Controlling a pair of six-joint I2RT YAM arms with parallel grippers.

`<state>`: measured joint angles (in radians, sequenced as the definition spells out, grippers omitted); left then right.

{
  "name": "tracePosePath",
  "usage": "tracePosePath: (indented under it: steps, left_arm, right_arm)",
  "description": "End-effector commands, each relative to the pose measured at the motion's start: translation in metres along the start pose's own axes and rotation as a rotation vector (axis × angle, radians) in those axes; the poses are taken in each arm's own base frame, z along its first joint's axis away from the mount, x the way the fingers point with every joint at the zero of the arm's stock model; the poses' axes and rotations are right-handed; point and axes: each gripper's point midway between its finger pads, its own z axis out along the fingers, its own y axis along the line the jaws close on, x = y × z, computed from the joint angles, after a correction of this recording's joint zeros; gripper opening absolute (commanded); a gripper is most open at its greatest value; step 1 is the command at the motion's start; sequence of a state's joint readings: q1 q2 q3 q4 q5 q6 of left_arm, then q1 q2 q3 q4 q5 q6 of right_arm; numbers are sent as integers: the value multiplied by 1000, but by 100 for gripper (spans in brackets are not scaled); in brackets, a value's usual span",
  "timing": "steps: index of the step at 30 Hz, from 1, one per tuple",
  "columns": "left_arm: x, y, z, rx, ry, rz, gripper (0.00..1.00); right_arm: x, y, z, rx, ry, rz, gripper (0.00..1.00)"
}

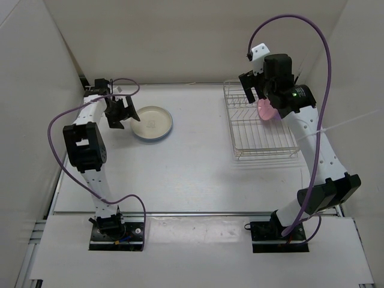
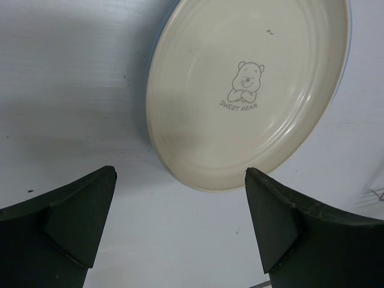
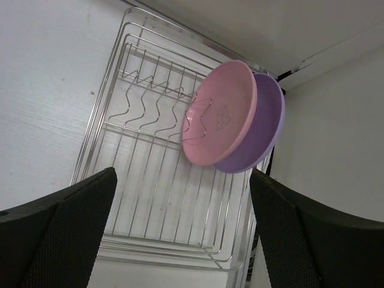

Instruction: Unload the plates from the dish rack

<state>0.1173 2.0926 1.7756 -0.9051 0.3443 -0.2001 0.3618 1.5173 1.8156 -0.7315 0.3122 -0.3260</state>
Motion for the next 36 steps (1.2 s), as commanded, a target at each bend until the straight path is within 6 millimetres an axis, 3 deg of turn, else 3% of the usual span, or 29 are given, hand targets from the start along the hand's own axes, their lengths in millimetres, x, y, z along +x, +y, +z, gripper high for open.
tracePosePath:
  steps: [1,7,16,19,24,29,36]
  left_arm:
    - [-30,-13,-23,31,-110,25,100]
    - [-31,-21,-11,55,-91,39,100]
    - [-27,-13,13,47,-49,5,100]
    - [-28,-18,18,61,-43,13,100]
    - [-36,-24,15,84,-61,22,100]
    - [-31,-34,19,128,-38,28,100]
    - [-26,-33,24,135,-19,21,100]
  right_arm:
    - [-11,-10,-9,31,-51,5,94]
    - [-11,-10,-9,31,-51,5,94]
    - [-15,-10,-12,25,-62,7,94]
    - [-15,-10,-12,25,-62,7,94]
    - [-15,-10,-11,23,-55,5,94]
    - [-14,-7,-7,11,-50,2,94]
    - [-17,-7,-3,11,-52,12,94]
